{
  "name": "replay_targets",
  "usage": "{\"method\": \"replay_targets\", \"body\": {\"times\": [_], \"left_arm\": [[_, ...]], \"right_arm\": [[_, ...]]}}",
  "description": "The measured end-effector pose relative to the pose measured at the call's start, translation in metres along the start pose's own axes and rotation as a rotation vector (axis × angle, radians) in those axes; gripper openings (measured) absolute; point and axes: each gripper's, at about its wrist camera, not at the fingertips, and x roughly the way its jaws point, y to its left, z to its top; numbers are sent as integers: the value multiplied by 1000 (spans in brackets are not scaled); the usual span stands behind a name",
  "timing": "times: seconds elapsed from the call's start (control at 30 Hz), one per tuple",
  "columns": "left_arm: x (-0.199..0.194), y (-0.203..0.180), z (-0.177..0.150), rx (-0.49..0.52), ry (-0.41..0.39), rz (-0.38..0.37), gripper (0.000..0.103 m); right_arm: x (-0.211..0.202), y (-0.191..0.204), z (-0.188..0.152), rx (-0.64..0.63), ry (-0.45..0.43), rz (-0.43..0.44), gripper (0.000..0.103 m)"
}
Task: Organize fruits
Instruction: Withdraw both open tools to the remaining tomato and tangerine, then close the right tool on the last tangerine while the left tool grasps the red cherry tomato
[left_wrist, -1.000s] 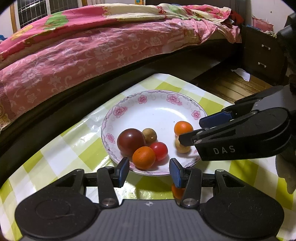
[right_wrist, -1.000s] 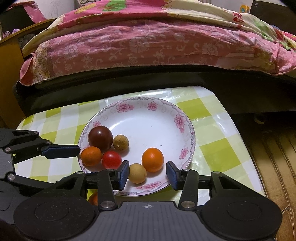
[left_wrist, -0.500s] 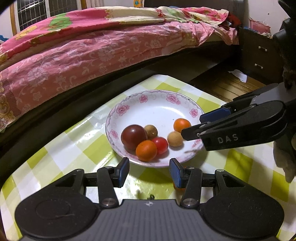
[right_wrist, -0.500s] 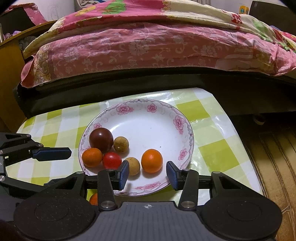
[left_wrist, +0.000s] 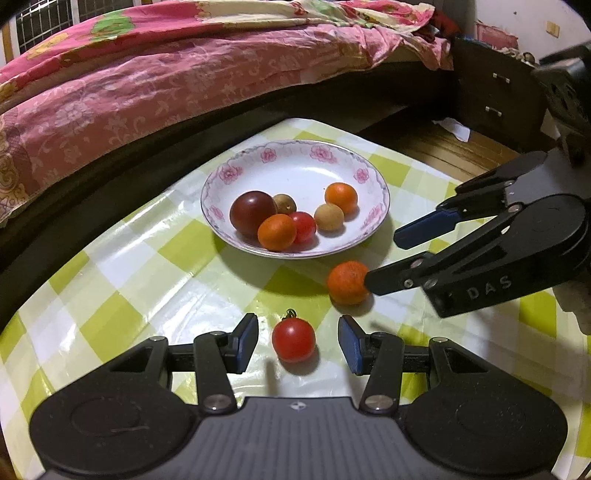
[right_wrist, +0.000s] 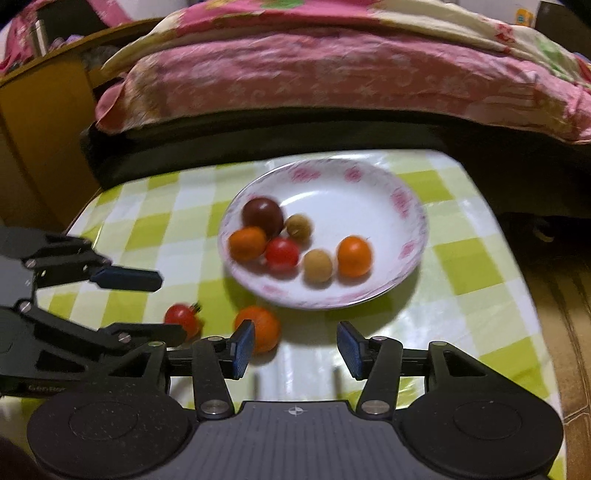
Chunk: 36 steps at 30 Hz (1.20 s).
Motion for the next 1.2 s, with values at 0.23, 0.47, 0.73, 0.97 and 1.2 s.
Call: {"method": "replay_targets", "body": {"times": [0.23,0.47,0.73,0.97,1.2], "left_arm": [[8,1,-5,5,29,3,55],[15,-1,-4,3,42,-7,55],[21,-1,-5,0,45,2,51],[22,-1,-5,-7,44,13,36],[18,-1,-8,-12,50,9,36]], "right_arm": [[12,10,2,-29,29,29,50],[26,10,5,-15,47,31,50],[35,12,6,-18,72,50,47],[35,10,6,-10,86,76,29],[31,15,4,-36,91,54,28]]}}
